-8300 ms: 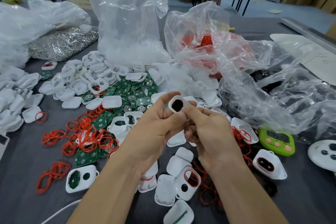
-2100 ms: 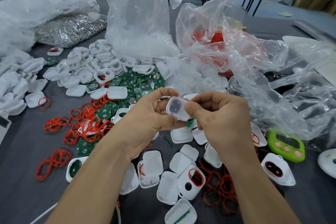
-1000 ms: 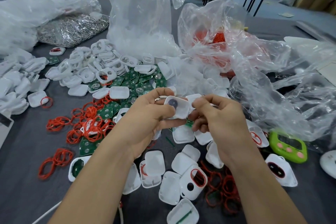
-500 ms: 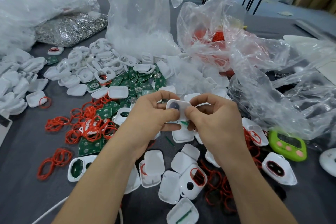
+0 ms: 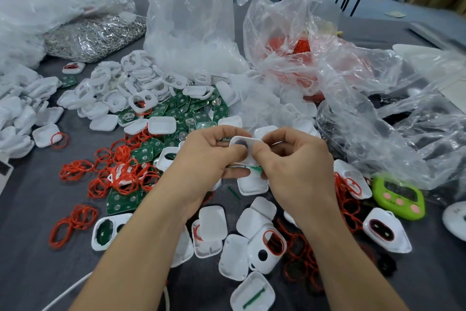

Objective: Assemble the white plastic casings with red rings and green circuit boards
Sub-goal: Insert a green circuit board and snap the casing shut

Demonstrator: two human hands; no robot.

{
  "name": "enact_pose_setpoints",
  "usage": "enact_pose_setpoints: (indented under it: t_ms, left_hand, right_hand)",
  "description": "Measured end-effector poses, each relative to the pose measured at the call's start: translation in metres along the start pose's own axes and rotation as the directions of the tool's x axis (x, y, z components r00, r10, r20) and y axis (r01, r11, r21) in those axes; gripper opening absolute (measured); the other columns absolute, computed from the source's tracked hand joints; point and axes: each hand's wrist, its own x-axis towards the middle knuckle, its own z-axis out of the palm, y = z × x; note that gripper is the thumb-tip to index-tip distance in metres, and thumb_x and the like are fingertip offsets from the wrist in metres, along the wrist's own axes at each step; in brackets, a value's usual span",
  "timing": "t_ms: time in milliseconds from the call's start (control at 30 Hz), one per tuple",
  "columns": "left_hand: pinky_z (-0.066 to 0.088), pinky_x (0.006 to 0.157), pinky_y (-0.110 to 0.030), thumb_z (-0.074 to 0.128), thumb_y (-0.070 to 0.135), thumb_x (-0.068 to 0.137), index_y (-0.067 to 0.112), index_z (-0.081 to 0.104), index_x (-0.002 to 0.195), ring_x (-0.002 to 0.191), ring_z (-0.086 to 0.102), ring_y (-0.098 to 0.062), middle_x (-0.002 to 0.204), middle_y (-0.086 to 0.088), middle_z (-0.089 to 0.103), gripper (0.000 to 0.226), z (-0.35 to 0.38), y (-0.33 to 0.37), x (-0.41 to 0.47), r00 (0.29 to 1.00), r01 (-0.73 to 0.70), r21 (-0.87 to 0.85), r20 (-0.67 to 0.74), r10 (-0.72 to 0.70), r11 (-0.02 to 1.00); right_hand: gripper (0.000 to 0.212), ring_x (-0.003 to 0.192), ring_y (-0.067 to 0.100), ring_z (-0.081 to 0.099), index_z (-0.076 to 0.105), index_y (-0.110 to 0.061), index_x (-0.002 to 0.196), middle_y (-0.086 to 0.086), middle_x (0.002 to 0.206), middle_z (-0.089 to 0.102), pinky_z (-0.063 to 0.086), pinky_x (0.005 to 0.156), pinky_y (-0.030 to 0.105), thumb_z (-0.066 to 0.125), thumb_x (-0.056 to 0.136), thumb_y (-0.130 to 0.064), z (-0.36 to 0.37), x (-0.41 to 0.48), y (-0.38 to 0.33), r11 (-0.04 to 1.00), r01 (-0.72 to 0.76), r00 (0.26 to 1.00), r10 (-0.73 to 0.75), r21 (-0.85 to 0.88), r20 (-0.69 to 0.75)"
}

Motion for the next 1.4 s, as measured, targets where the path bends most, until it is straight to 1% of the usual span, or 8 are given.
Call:
enact_pose_setpoints:
  t_ms: [233,533,667,833,967,1167,1267,1400]
  left_hand:
    - [0.063,0.066,-0.027,0.062,-0.006,0.095,0.007,0.075,0.101,0.07,0.072,-0.013,0.079,-0.008,0.075,0.02,-0.001,-0.001,0.0,1.0,0.001,0.003,0.009,-0.001,1.0]
    - [0.064,0.063,-0.029,0.063,-0.002,0.096,0.012,0.081,0.093,0.068,0.071,-0.014,0.072,-0.005,0.073,0.023,-0.001,-0.005,0.002,0.997,-0.046,0.125,-0.052,0.053,0.991]
    - [0.065,0.066,-0.033,0.063,-0.003,0.095,0.01,0.08,0.098,0.067,0.071,-0.018,0.079,-0.014,0.076,0.021,-0.002,-0.005,0.003,0.998,-0.029,0.142,-0.052,0.037,0.989]
    - [0.063,0.073,-0.027,0.066,0.004,0.096,0.015,0.079,0.109,0.085,0.076,-0.022,0.096,-0.007,0.079,0.022,-0.01,-0.003,0.002,0.999,-0.003,0.009,0.052,0.002,1.0]
    - [0.061,0.091,-0.034,0.074,-0.012,0.082,0.017,0.073,0.122,0.104,0.075,-0.028,0.108,-0.005,0.079,0.05,-0.017,-0.004,0.0,0.975,-0.129,0.109,0.196,0.106,0.986]
    - [0.062,0.08,-0.028,0.076,-0.018,0.075,0.013,0.075,0.115,0.091,0.078,-0.021,0.101,-0.006,0.08,0.05,-0.017,-0.004,0.001,0.977,-0.162,0.111,0.156,0.144,0.981]
    - [0.061,0.082,-0.027,0.077,-0.016,0.076,0.015,0.076,0.113,0.092,0.077,-0.021,0.101,-0.005,0.08,0.048,-0.018,-0.004,0.0,0.98,-0.151,0.103,0.146,0.135,0.983]
    - [0.057,0.074,-0.019,0.079,-0.012,0.075,0.018,0.076,0.112,0.086,0.074,-0.014,0.1,-0.004,0.08,0.048,-0.023,-0.002,0.0,0.986,-0.138,0.082,0.11,0.128,0.987]
  right_hand:
    - [0.026,0.051,0.01,0.065,0.068,-0.027,0.069,-0.011,0.06,0.07,0.049,0.053,0.027,0.083,0.079,-0.046,0.001,0.0,0.001,1.0,0.011,1.0,-0.01,0.009,-0.015]
    - [0.021,0.052,0.004,0.063,0.069,-0.027,0.066,-0.015,0.058,0.068,0.044,0.048,0.014,0.083,0.078,-0.036,0.004,0.0,0.004,0.999,0.028,0.999,-0.029,-0.024,-0.035]
    - [0.012,0.048,0.012,0.062,0.073,-0.03,0.074,-0.005,0.057,0.069,0.052,0.051,0.031,0.077,0.068,-0.04,0.005,0.001,0.006,0.992,-0.076,0.996,0.071,0.103,0.045]
    - [0.017,0.039,0.014,0.053,0.074,-0.021,0.065,0.002,0.051,0.065,0.041,0.042,0.022,0.078,0.077,-0.009,-0.001,0.009,0.007,0.939,-0.217,0.975,0.193,0.268,0.111]
    - [0.02,0.042,0.015,0.05,0.073,-0.015,0.065,0.006,0.053,0.062,0.04,0.043,0.027,0.075,0.081,-0.002,-0.008,0.014,0.007,0.884,-0.324,0.941,0.265,0.336,0.209]
    - [0.022,0.045,0.011,0.048,0.073,-0.014,0.065,0.008,0.06,0.063,0.038,0.052,0.027,0.075,0.085,-0.004,-0.01,0.017,0.006,0.839,-0.412,0.898,0.308,0.357,0.314]
    - [0.018,0.046,0.011,0.05,0.077,-0.014,0.069,0.007,0.063,0.066,0.041,0.052,0.025,0.08,0.086,-0.019,-0.011,0.017,0.004,0.825,-0.429,0.882,0.294,0.368,0.368]
    - [0.019,0.048,0.012,0.056,0.077,-0.018,0.076,0.002,0.064,0.071,0.047,0.052,0.024,0.078,0.088,-0.033,-0.021,0.02,0.008,0.911,-0.296,0.949,0.247,0.286,0.194]
